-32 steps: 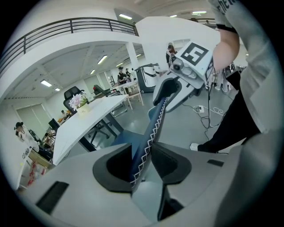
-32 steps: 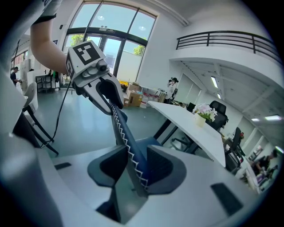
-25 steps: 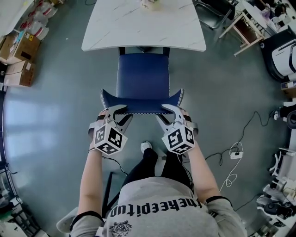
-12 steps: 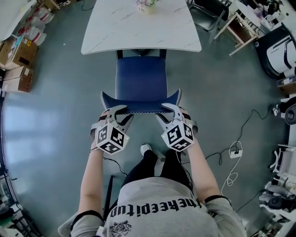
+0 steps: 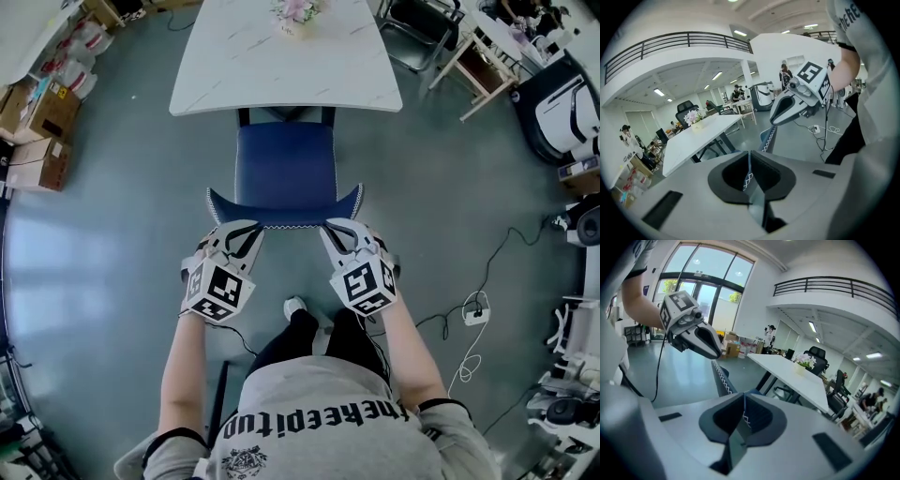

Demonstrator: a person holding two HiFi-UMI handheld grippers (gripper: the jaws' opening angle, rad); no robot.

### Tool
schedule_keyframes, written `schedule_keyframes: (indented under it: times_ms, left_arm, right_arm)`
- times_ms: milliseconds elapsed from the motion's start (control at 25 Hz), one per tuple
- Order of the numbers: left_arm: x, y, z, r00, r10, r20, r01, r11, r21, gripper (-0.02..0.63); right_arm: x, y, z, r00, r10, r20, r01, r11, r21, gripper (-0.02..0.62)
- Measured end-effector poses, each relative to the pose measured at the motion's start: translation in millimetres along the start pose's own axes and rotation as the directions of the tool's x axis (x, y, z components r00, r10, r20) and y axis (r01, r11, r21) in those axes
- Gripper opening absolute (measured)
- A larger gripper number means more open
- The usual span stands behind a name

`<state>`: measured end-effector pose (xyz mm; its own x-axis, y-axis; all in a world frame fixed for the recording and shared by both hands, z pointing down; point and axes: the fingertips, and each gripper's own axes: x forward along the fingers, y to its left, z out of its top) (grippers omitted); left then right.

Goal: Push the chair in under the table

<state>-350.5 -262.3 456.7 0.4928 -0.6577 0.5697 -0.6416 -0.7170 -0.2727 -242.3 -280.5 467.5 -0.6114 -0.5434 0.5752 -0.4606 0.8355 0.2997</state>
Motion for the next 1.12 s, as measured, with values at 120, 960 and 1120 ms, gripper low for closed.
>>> schedule_keyframes:
  times_ms: [120,960,1120]
  left_arm:
    - [-4,-7,10,0.999,0.001,0.037,0.001,0.999,-0.043,0.021]
    - [-81,-24,114,0.896,0.100,0.432,0.056,0.941,-0.332,0.015]
    - [-95,-26,126,0.867,0.117,0.485,0.069,0.934,-0.350,0.015]
  right_arm:
    - [-9,6,13,0.997,0.054,0.060,-0.059,0.994,0.091,0.012]
    - [-84,25,122,0.897,0.128,0.424,-0.251,0.935,0.249,0.011]
    - [-94,28,137,0.877,0.132,0.462,-0.261,0.938,0.226,0.011]
